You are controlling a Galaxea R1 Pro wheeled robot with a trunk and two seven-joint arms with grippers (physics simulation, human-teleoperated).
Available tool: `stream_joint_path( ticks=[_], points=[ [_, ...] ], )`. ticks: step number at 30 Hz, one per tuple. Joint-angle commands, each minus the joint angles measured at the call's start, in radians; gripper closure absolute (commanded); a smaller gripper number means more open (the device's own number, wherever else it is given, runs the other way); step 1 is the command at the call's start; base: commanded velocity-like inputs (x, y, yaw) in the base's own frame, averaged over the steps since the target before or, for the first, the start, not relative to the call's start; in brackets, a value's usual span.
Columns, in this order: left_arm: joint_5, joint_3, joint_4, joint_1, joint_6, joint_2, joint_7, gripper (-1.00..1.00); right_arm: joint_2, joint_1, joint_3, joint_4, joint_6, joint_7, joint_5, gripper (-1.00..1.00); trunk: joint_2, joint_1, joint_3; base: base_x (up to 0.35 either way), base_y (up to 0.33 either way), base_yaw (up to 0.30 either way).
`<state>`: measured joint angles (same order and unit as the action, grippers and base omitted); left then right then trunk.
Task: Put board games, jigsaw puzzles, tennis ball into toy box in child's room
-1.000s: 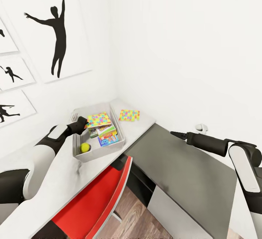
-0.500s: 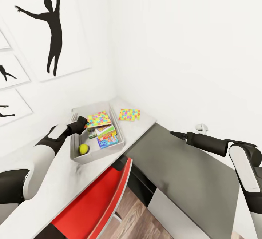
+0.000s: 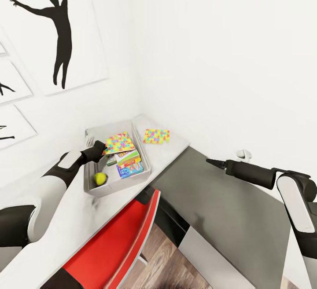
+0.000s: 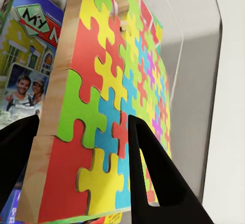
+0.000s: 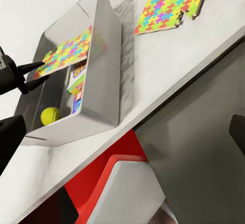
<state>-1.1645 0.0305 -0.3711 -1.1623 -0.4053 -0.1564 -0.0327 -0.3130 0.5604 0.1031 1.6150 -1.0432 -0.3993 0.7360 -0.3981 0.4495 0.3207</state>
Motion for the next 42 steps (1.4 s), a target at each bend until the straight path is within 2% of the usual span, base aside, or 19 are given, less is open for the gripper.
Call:
stream_joint_path(
  ticks=[1,21,42],
  points=[
    [-0.005,0.003,-0.001,0.0,-0.005,0.0,-0.004,1.0,0.0,0.001,0.001,0.0,-0.004,-0.01,-0.009,-1.0,-0.002,0.0,0.003,0.004,0.0,0.0],
    [-0.006,0.003,-0.003,0.001,-0.008,-0.01,-0.001,1.0,-0.001,0.001,0.001,0.0,-0.004,-0.01,-0.009,-1.0,-0.002,0.0,0.035,0.051,0.0,0.0],
    [-0.006,0.001,-0.003,0.001,-0.009,-0.01,0.0,1.0,0.0,0.001,0.001,0.0,-0.004,-0.01,-0.009,-1.0,-0.002,0.0,0.04,0.01,0.0,0.0]
  ],
)
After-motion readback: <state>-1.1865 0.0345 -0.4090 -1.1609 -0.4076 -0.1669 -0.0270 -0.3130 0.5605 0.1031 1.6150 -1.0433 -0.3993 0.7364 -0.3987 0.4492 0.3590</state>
